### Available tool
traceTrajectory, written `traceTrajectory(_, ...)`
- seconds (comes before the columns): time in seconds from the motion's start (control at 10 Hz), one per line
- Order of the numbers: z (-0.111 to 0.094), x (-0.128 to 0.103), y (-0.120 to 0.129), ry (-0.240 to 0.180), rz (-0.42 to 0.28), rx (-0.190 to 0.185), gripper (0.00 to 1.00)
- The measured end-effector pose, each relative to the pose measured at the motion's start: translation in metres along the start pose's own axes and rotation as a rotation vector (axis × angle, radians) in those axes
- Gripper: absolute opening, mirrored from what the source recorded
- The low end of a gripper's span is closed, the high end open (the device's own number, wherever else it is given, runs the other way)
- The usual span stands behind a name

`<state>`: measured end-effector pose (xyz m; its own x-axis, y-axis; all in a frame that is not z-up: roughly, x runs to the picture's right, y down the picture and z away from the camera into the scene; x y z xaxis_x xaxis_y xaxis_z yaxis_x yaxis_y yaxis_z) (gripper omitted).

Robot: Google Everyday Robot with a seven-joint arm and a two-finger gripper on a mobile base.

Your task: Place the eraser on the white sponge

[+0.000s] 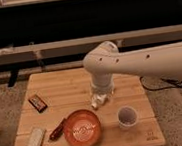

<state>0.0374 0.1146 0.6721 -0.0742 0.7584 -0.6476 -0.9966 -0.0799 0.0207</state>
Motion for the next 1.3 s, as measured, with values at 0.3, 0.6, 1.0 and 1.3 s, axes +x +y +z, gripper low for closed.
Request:
traceTrajectory(0.3,0.000,0.000,0.000,0.000,0.000,0.000,0.65)
traceTrajectory(0.6,0.000,0.000,0.000,0.000,0.000,0.000,0.65)
traceTrajectory(1.0,0.004,-0.006,0.016,-0.016,-0.061,-0.016,0.65)
traceTrajectory(1.3,0.011,-0.020,0.074,-0.050,-0.175,-0.049,0.65)
